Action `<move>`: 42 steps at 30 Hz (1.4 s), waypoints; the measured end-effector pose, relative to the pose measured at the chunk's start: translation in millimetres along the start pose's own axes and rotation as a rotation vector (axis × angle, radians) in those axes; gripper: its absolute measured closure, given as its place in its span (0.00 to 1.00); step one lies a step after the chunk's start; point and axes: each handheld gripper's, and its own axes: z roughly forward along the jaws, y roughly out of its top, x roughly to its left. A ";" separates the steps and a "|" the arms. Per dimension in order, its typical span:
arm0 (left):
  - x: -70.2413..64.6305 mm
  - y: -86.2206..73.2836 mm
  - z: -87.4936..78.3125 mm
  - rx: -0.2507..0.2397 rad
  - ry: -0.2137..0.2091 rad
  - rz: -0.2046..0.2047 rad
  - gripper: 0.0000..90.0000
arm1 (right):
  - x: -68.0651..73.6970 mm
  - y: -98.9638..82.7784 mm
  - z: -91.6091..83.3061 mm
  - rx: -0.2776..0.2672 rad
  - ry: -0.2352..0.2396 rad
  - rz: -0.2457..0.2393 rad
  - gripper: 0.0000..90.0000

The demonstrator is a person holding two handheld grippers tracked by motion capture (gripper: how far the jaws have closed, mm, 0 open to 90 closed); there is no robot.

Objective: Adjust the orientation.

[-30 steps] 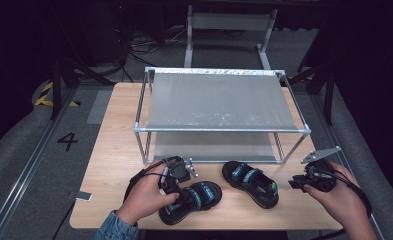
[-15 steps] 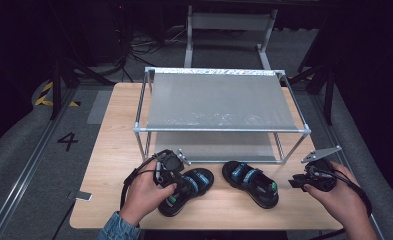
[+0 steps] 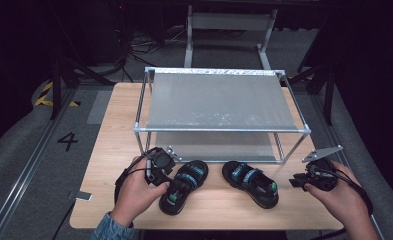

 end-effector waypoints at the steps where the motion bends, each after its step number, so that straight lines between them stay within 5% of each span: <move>1: 0.1 -1.9 -4.3 -0.007 0.006 0.002 0.47 | 0.2 0.5 -0.2 -0.001 0.003 0.004 0.79; 5: -2.0 -9.4 -19.6 -0.010 0.002 -0.020 0.50 | 0.4 3.9 0.1 -0.002 0.007 -0.003 0.79; 8: -8.3 -11.4 -27.2 -0.011 -0.012 0.006 0.51 | 1.8 7.4 0.4 -0.005 0.007 -0.015 0.79; 15: -28.2 -9.9 -21.3 0.054 -0.118 0.115 0.54 | 4.4 13.6 3.0 -0.007 0.012 -0.031 0.79; 18: -30.6 -8.4 -10.9 0.102 -0.118 0.148 0.55 | 5.2 14.5 2.3 -0.011 0.018 -0.032 0.79; 23: -32.2 -7.1 -9.2 0.110 -0.132 0.117 0.83 | 4.9 13.3 0.8 -0.011 0.013 -0.033 0.79; 28: -37.7 -0.5 -8.1 0.056 -0.149 0.142 0.91 | 4.7 11.7 1.0 -0.009 0.012 -0.030 0.79; 31: -43.9 7.6 -5.3 0.026 -0.171 0.160 0.92 | 5.2 10.3 0.4 -0.008 0.009 -0.029 0.79; 37: -51.3 14.1 4.5 0.053 -0.195 0.193 0.91 | 4.0 7.1 -0.8 -0.008 0.003 -0.024 0.79; 42: -49.4 14.5 0.4 -0.002 -0.179 0.165 0.68 | 3.7 6.7 -1.0 -0.007 0.004 -0.024 0.79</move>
